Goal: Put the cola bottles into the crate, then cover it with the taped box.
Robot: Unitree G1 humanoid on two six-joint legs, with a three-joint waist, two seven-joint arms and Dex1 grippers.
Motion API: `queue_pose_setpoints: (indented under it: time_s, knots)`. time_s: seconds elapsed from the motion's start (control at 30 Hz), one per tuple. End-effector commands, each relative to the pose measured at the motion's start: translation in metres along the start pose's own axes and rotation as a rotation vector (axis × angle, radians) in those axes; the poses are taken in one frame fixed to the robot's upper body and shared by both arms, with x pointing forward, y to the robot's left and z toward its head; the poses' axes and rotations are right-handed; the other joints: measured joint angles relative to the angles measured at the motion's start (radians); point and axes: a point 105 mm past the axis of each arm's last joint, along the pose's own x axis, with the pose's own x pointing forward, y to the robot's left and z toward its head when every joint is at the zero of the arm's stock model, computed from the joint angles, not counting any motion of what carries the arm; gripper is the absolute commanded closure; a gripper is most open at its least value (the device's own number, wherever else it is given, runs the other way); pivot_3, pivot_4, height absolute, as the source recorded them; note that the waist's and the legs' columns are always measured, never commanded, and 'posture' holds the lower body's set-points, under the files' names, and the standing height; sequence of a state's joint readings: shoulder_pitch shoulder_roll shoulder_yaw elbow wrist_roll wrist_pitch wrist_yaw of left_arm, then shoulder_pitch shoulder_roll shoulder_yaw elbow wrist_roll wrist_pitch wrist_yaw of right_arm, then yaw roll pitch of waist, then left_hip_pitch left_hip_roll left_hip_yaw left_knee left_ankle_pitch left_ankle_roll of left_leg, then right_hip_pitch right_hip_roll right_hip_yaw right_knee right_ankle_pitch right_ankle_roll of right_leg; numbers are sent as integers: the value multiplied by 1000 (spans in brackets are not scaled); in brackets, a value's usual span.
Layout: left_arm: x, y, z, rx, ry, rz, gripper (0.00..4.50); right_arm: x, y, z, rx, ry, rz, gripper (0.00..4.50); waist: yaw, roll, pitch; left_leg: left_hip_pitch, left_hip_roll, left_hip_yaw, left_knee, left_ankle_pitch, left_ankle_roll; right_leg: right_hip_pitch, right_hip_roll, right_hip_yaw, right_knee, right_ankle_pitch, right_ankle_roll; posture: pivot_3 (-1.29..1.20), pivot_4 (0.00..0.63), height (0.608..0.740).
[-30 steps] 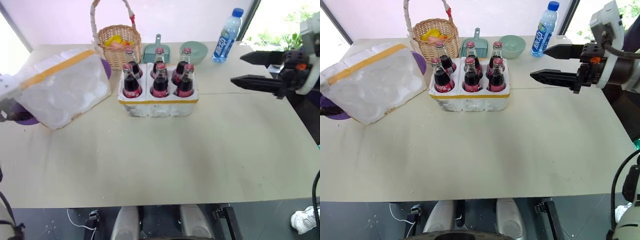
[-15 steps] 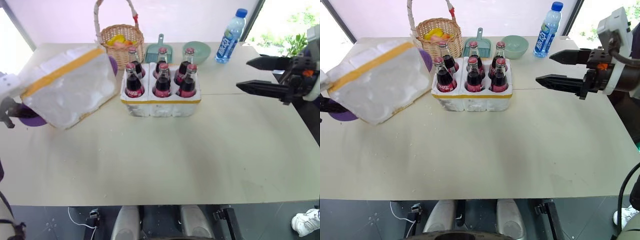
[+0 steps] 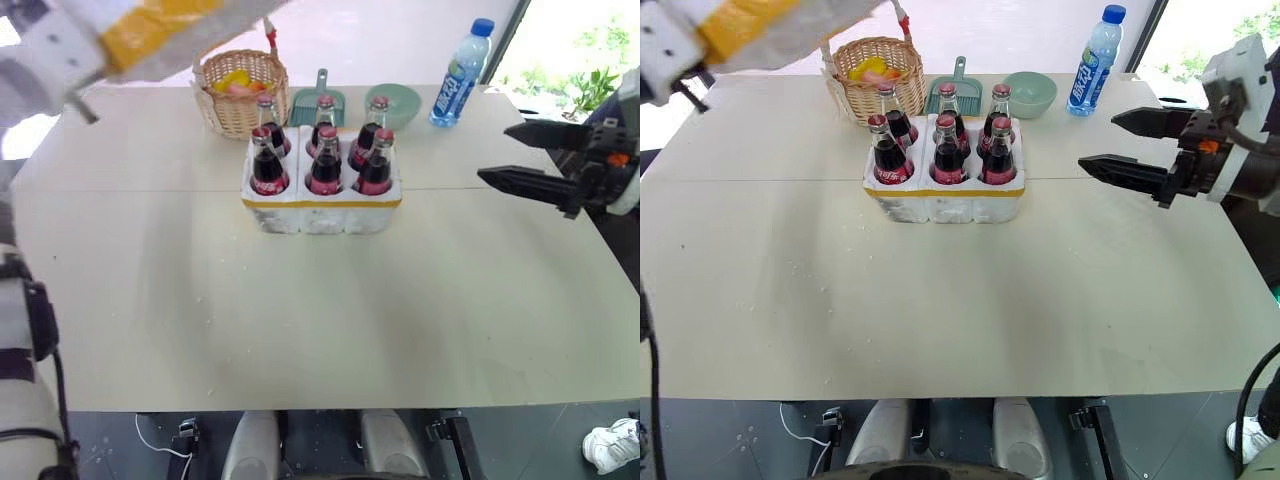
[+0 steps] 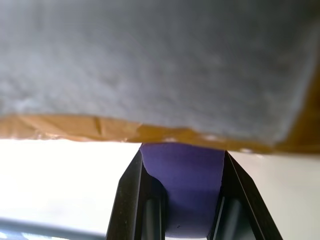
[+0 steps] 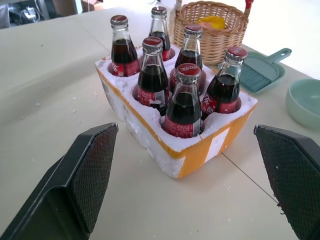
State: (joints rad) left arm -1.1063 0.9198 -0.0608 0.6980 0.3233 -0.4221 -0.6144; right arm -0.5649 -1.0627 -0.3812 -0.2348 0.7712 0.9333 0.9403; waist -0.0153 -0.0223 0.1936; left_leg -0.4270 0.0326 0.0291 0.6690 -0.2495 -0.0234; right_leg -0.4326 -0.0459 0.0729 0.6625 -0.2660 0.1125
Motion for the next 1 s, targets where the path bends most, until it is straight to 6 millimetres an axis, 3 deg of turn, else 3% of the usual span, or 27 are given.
queue_pose_setpoints:
  time_s: [0.03, 0.23, 0.5, 0.6, 0.8, 1.0]
  knots:
    - [9, -2, 25, 131, -51, 64, 4161, -3, 4, 7, -30, -42, -27, 0, -2, 0, 0, 0, 0, 0, 0, 0, 0, 0, 0, 0, 0, 0, 0, 0, 150, 740]
    - [19, -38, 45, 301, -92, 33, 4161, -6, 10, 0, -4, -41, -43, 0, 1, 0, 0, 0, 0, 0, 0, 0, 0, 0, 1, 0, 0, 0, 0, 0, 150, 740]
    - [25, -63, 65, 420, -154, 31, 4161, -9, 8, -2, 22, -43, -80, 0, 2, 0, 0, 1, -1, -1, 0, 0, 0, 2, 1, 0, 0, 0, 0, 0, 150, 740]
    - [27, -68, 61, 503, -111, 44, 4161, -10, 9, -2, 23, -45, -84, 0, 2, 0, 0, 1, -1, -1, 0, 0, 0, 2, 1, 0, 0, 0, 0, 0, 150, 740]
    - [24, -107, 52, 557, -95, -22, 4161, -12, 11, -7, 16, -16, -92, 0, 0, 0, -1, 2, 0, -1, 0, 0, 0, 2, 1, 1, 0, 0, 0, 0, 150, 740]
    - [14, -112, 58, 523, -143, 35, 1129, -17, 9, -12, 1, 19, -104, 0, 2, 0, -1, 2, -1, -1, 0, 0, 0, 2, 0, 0, 0, 0, 0, 0, 150, 740]
